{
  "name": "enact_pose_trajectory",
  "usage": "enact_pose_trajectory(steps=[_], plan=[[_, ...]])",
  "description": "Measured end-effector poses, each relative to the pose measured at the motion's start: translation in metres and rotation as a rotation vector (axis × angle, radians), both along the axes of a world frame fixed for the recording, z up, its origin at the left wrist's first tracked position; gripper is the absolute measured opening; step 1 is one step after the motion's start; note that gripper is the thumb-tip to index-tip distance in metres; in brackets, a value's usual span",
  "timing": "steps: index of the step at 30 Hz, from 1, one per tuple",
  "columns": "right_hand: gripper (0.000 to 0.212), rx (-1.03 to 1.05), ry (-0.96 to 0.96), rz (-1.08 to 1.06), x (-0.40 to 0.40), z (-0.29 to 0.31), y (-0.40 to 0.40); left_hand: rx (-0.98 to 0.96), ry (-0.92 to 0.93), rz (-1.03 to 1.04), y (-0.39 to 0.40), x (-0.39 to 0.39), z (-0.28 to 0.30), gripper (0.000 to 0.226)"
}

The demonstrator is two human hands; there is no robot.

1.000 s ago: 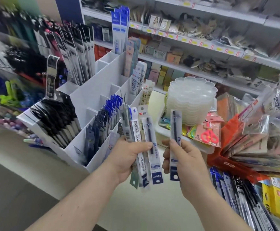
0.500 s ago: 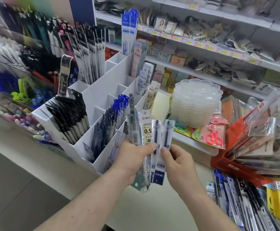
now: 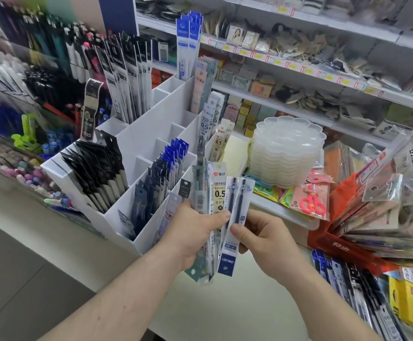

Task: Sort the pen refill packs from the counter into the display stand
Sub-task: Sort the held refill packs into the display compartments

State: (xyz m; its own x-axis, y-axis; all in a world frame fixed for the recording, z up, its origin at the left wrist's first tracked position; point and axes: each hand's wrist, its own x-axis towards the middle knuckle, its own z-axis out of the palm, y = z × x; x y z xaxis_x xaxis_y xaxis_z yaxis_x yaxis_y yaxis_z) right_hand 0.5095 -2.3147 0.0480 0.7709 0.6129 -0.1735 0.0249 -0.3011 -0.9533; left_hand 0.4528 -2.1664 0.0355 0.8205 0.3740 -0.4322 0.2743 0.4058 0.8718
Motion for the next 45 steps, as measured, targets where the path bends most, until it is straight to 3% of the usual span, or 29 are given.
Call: enact_pose_trajectory(steps=[4,10,14,21,27,29,33,39,42,45], plan=[[0.028,-0.026,-0.048,0.062,0.005,0.005,-0.005,-0.018,0.003,-0.009,0.000,0.000,-0.001,0.030],[0.029,0.014,0.061,0.060,0.005,0.011,-0.005,-0.011,0.000,-0.020,-0.002,0.004,-0.001,0.025],[0.010,-0.077,0.019,-0.083,0.008,0.008,-0.003,0.010,-0.010,-0.062,-0.010,0.007,0.001,0.021],[0.022,0.031,0.031,-0.261,0.011,0.016,-0.008,0.079,0.005,-0.072,-0.012,0.008,0.007,0.018],[0.004,-0.084,0.057,-0.108,0.030,0.032,-0.025,0.118,-0.048,0.000,0.002,0.005,0.010,0.007],[0.001,-0.206,-0.044,0.020,0.036,0.038,-0.031,0.044,-0.080,-0.016,0.004,0.004,0.014,0.010],[0.012,-0.442,-0.207,0.244,0.042,0.049,-0.030,-0.082,-0.076,-0.104,0.006,-0.001,0.022,0.039],[0.011,-0.631,-0.320,0.439,0.048,0.063,-0.021,0.069,0.014,-0.160,0.003,-0.012,0.017,0.063],[0.012,-0.679,-0.417,0.449,0.046,0.062,-0.013,0.100,-0.006,-0.123,0.002,-0.016,0.015,0.034],[0.018,-0.514,-0.679,0.183,0.042,0.050,-0.008,0.130,-0.052,0.046,0.000,-0.017,0.015,0.019]])
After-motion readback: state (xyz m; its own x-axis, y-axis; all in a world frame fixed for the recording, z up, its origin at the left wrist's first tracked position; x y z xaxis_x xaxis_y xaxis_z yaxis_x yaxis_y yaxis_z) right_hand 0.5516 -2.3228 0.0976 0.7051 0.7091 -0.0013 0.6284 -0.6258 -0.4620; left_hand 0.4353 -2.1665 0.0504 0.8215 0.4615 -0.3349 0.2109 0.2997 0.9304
